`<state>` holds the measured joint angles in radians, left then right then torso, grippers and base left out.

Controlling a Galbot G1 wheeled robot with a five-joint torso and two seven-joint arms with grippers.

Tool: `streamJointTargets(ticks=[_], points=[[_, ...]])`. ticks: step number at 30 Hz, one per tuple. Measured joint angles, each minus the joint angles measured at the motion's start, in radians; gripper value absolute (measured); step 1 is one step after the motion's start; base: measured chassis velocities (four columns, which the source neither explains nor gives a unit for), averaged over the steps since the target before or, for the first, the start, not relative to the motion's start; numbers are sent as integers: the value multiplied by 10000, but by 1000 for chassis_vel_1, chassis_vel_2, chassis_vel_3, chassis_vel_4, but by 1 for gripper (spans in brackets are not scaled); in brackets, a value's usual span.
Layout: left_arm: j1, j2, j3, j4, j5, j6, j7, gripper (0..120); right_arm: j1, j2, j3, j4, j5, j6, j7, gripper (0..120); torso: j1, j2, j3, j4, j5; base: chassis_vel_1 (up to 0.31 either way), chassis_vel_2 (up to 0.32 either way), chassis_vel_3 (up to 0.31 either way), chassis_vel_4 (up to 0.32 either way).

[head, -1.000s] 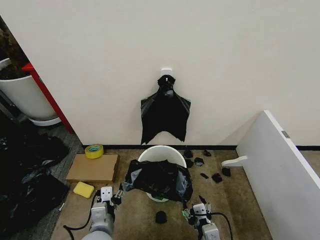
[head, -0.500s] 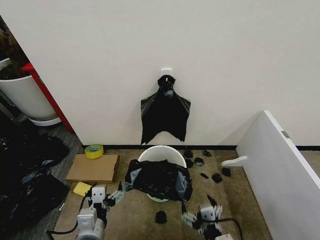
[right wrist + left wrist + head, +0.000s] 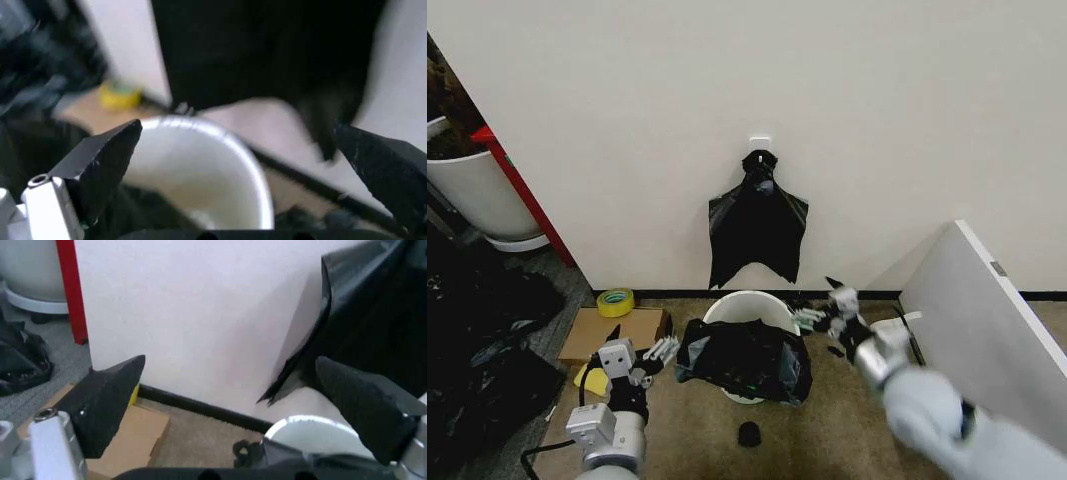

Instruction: Place the garbage bag over the trash bin.

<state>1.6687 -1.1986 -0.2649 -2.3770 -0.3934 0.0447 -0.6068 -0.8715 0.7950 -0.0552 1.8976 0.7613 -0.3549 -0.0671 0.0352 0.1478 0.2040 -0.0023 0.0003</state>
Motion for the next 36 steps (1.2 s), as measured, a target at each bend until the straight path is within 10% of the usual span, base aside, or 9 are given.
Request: streamJointTargets(ticks=[11,22,36], points=[[-6,-10,-10,265,100,-673,131,100,2201,1901,-1012,-3233,-1206,-1802,-2160,100,0,-1,-1,-1,-5,0,0,0,0],[-82,-31,35,496,-148,-1437,779,100,2359,2175,-1176,-3839,-2135,-2062,-2526,98,0,-1,-2,-3,-4,0,0,0,0],[9,-3,98,252,135,-1160,629,100,2320,2283,-1185,-3878,-2360,-2267,-2313,52,-1,-1,-2,-2,-3,0,0,0,0]])
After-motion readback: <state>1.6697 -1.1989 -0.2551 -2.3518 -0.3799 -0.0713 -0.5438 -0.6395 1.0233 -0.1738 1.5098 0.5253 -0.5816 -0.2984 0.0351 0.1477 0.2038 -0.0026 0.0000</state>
